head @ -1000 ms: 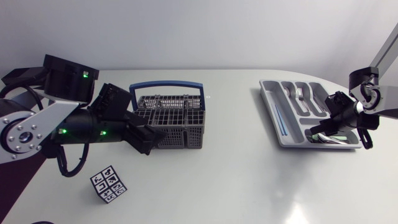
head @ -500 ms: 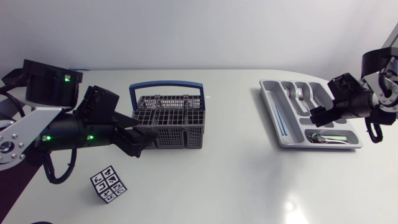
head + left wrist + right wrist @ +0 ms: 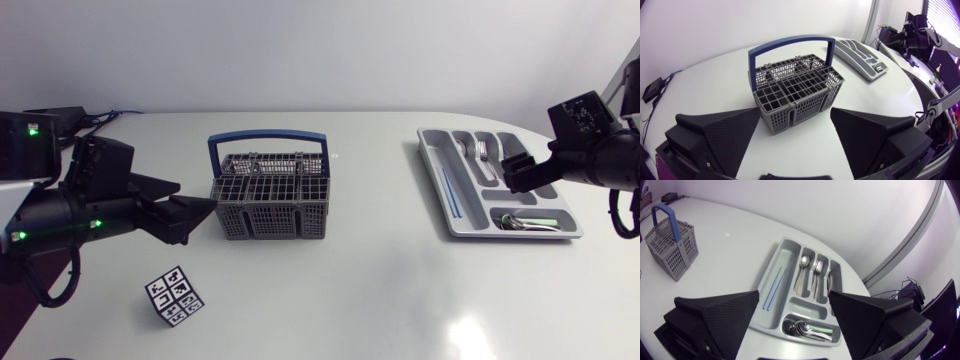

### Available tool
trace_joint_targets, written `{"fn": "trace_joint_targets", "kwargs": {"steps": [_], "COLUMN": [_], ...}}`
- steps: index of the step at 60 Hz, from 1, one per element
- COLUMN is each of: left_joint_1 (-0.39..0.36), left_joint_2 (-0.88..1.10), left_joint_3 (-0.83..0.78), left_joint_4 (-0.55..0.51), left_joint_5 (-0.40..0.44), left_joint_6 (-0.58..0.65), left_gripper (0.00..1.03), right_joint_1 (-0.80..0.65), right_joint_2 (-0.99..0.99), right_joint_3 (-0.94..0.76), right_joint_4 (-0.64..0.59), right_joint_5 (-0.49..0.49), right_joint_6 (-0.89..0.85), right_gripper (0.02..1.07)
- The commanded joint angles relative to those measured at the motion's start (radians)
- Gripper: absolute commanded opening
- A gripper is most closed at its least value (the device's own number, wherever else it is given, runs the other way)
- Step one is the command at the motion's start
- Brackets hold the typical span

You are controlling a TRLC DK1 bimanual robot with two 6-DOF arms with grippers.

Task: Transfer all utensils from the basket to the drawer tray.

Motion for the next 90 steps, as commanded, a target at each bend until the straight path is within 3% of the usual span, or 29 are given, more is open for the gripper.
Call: {"fn": "trace_joint_targets", "kwargs": {"steps": [1,21,38,46,90], "left_joint_1": [0.031,0.144,0.152,0.156,0.209], "left_joint_2": [-0.038,-0.184,-0.343,-0.417,-0.805], "left_joint_3": [-0.041,-0.145,-0.245,-0.289,-0.584], "left_joint_4": [-0.006,0.065,0.114,0.126,0.238], "left_joint_5": [-0.003,-0.028,-0.106,-0.139,-0.237], "left_joint_6": [0.022,0.014,0.01,0.006,-0.094], "left_gripper": [0.98,0.98,0.98,0.98,0.94], "right_joint_1": [0.027,0.073,0.111,0.107,0.095], "right_joint_2": [-0.063,-0.219,-0.453,-0.598,-0.984], "right_joint_3": [-0.044,-0.181,-0.356,-0.448,-0.726], "right_joint_4": [0.01,0.085,0.183,0.215,0.235], "right_joint_5": [0.011,0.073,0.149,0.149,0.031], "right_joint_6": [0.046,0.043,0.048,0.045,0.338], "right_gripper": [1.03,1.03,1.03,1.03,1.03]}}
